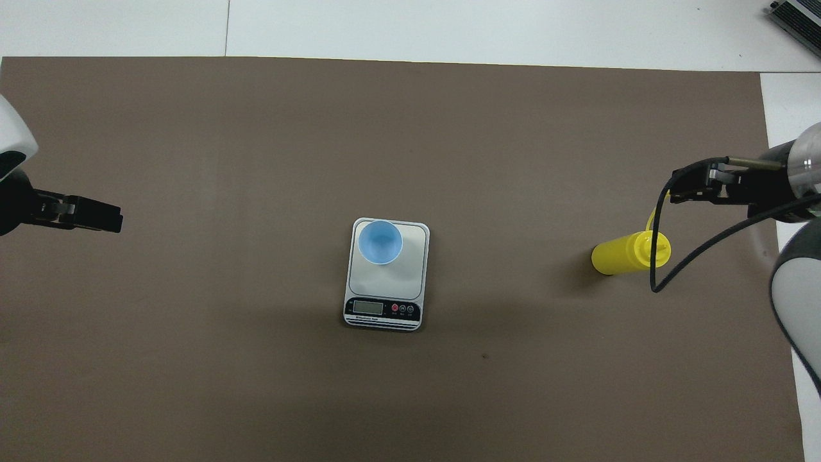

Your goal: Pour seasoning into cup on scale with both arms

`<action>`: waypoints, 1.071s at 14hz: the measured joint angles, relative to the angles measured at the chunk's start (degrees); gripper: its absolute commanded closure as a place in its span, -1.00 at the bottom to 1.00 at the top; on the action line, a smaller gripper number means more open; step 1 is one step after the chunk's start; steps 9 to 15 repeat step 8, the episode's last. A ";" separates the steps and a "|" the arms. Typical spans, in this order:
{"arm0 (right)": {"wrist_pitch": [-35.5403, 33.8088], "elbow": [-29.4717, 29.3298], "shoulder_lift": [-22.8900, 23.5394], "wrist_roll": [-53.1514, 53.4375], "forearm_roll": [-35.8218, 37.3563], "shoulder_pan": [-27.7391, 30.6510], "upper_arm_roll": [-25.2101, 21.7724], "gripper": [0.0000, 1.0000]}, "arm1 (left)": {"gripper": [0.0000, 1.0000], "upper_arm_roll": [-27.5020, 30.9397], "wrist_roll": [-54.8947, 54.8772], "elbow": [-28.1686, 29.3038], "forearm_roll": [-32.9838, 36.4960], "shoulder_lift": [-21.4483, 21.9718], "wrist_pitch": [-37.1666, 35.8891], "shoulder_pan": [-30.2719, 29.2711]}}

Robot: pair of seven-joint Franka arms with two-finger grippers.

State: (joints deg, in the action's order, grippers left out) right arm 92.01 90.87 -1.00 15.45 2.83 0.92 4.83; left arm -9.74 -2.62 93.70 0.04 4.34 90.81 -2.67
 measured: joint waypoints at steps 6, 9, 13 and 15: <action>-2.24 0.90 0.02 -2.50 -2.24 0.93 -0.02 -1.00 | -1.00 0.00 0.00 0.00 0.00 0.00 0.00 0.00; -2.24 0.95 0.02 -2.52 -2.35 0.93 -0.01 -1.00 | -1.00 0.00 0.00 0.00 0.00 0.00 0.00 0.00; -2.24 0.95 0.02 -2.52 -2.35 0.93 -0.01 -1.00 | -1.00 0.00 0.00 0.00 0.00 0.00 0.00 0.00; -2.24 0.95 0.02 -2.52 -2.35 0.93 -0.01 -1.00 | -1.00 0.00 0.00 0.00 0.00 0.00 0.00 0.00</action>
